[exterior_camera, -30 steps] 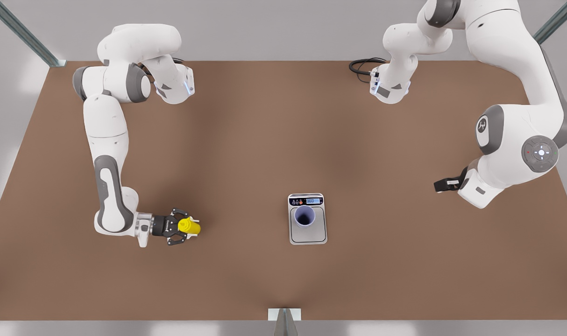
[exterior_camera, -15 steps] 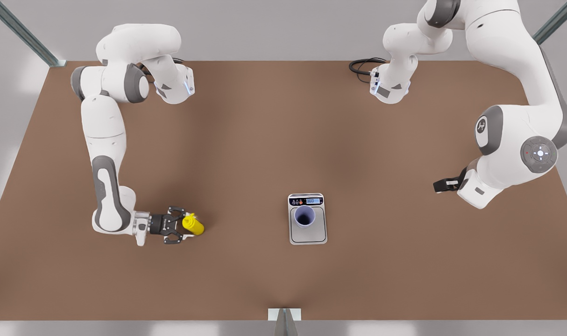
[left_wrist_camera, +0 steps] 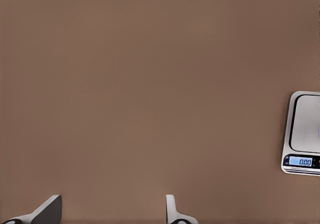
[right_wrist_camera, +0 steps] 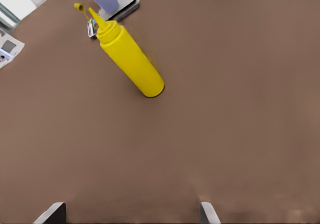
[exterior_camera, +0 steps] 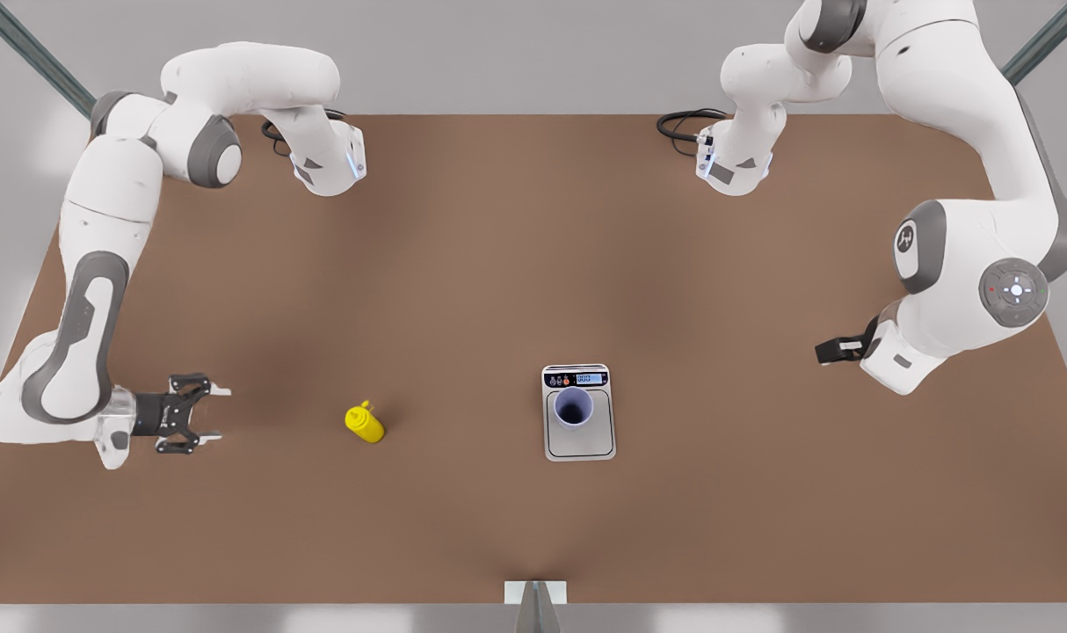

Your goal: Move cup to the weight, pick up sauce bottle, pour sauce

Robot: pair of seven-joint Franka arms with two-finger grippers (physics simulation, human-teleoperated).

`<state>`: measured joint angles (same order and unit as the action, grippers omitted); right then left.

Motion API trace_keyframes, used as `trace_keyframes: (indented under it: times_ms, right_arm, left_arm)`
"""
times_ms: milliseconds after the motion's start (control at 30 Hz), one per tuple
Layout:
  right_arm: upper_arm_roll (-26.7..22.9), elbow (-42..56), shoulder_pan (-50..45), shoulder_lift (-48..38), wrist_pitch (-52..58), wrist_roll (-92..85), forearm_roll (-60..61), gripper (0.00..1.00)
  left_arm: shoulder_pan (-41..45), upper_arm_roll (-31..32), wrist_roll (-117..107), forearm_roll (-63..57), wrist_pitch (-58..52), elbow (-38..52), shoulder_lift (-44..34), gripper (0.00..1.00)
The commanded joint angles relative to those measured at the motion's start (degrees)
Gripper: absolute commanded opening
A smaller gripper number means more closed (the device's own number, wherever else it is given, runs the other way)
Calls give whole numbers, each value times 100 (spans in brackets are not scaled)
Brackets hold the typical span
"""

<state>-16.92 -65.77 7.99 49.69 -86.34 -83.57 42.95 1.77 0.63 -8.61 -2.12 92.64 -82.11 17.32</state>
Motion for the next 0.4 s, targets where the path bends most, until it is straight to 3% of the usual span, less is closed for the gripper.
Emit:
trace_keyframes:
  times_ms: [0, 67, 100, 133, 200, 267, 367]
  right_arm:
    - [-5, 178, -52, -12, -14, 682, -225, 100]
    - [-22, 434, -517, -362, -541, 2676, -1269, 100]
    - [74, -250, -606, -1090, -1172, 3757, -1858, 100]
    - [380, -707, -606, -1574, -1533, 4302, -2411, 100]
    - [987, -1517, -712, -2761, -1764, 7000, -3854, 100]
    - [1322, -2036, -466, -3553, -1693, 7522, -4128, 100]
    - [1349, -2063, -465, -3642, -1570, 7759, -4119, 100]
  left_arm:
    - [-2, -1, -1, -7, 0, -6, 0, 100]
    - [-2, 8, 17, -7, 0, -6, 8, 100]
    - [-2, -1, 26, 2, 9, 2, 17, 100]
    - [-2, -1, 43, -7, 44, -6, 17, 100]
    - [-2, -1, 34, -7, 44, -6, 17, 100]
    - [-2, -1, 43, 2, 44, -6, 17, 100]
    - [-2, -1, 52, -7, 44, -6, 17, 100]
